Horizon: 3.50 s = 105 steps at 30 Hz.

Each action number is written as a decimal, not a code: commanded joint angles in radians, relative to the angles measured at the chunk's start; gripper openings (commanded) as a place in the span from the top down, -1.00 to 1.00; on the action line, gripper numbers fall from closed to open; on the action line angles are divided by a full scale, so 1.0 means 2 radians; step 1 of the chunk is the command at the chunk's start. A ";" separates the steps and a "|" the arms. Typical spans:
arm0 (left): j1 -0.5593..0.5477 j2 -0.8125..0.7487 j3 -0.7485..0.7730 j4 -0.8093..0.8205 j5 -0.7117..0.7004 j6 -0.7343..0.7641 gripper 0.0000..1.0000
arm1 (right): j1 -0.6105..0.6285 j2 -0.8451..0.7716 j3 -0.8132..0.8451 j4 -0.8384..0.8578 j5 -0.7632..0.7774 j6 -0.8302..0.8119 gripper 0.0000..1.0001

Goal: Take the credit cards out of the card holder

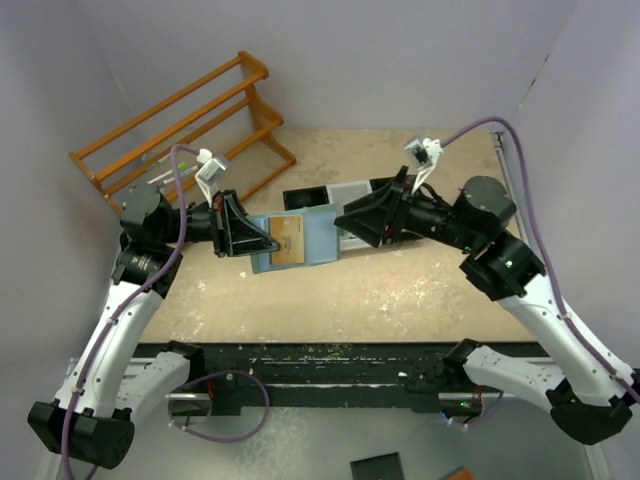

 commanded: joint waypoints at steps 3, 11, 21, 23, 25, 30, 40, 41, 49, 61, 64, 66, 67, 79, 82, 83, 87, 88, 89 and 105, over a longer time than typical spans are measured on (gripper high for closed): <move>-0.002 0.000 0.026 0.017 -0.006 0.007 1.00 | 0.004 0.015 -0.059 0.152 -0.104 0.095 -0.09; -0.001 0.004 0.033 0.002 -0.011 0.019 1.00 | 0.034 0.029 -0.083 0.172 -0.085 0.102 -0.05; -0.002 0.002 0.040 -0.008 -0.005 0.021 1.00 | 0.023 -0.006 0.049 -0.093 0.130 -0.035 -0.20; -0.001 -0.001 0.040 -0.012 -0.005 0.024 1.00 | 0.023 -0.017 0.056 -0.089 0.114 -0.033 -0.19; -0.001 -0.001 0.038 -0.013 -0.005 0.025 1.00 | 0.023 -0.018 0.052 -0.069 0.060 -0.018 -0.18; -0.002 0.003 0.040 -0.013 -0.011 0.030 1.00 | 0.023 -0.006 0.027 0.017 -0.059 0.021 -0.15; -0.002 0.027 0.053 -0.013 -0.015 0.039 1.00 | 0.026 0.036 -0.051 0.144 -0.112 0.100 -0.05; -0.002 0.028 0.055 -0.014 -0.014 0.039 1.00 | 0.026 0.041 -0.058 0.156 -0.115 0.107 -0.04; -0.002 0.029 0.053 -0.010 -0.012 0.038 1.00 | 0.043 0.064 -0.104 0.250 -0.122 0.154 0.03; -0.002 0.028 0.049 0.011 -0.001 0.018 1.00 | 0.047 0.087 -0.118 0.327 -0.132 0.192 0.40; -0.002 0.025 0.049 0.012 0.002 0.016 0.99 | 0.047 0.095 -0.116 0.336 -0.131 0.198 0.56; -0.002 0.025 0.048 0.012 0.002 0.016 0.94 | 0.047 0.100 -0.117 0.347 -0.129 0.207 0.63; -0.002 0.024 0.048 0.012 0.002 0.016 0.92 | 0.047 0.103 -0.118 0.349 -0.128 0.209 0.67; -0.002 0.028 0.047 0.025 0.010 -0.004 0.66 | 0.047 0.089 -0.150 0.362 -0.144 0.222 1.00; -0.002 0.028 0.044 0.046 0.017 -0.026 0.64 | 0.046 0.084 -0.161 0.363 -0.144 0.222 1.00; -0.002 0.027 0.042 0.055 0.019 -0.033 0.64 | 0.045 0.083 -0.165 0.363 -0.142 0.222 1.00; -0.002 0.026 0.038 0.081 0.020 -0.061 0.64 | 0.042 0.072 -0.180 0.360 -0.134 0.220 1.00; -0.002 0.026 0.038 0.086 0.020 -0.064 0.64 | 0.041 0.070 -0.182 0.359 -0.133 0.220 1.00; -0.002 0.026 0.037 0.090 0.020 -0.069 0.65 | 0.040 0.067 -0.184 0.358 -0.132 0.220 1.00; -0.002 0.023 0.030 0.105 0.021 -0.078 0.81 | 0.032 0.042 -0.195 0.341 -0.110 0.216 1.00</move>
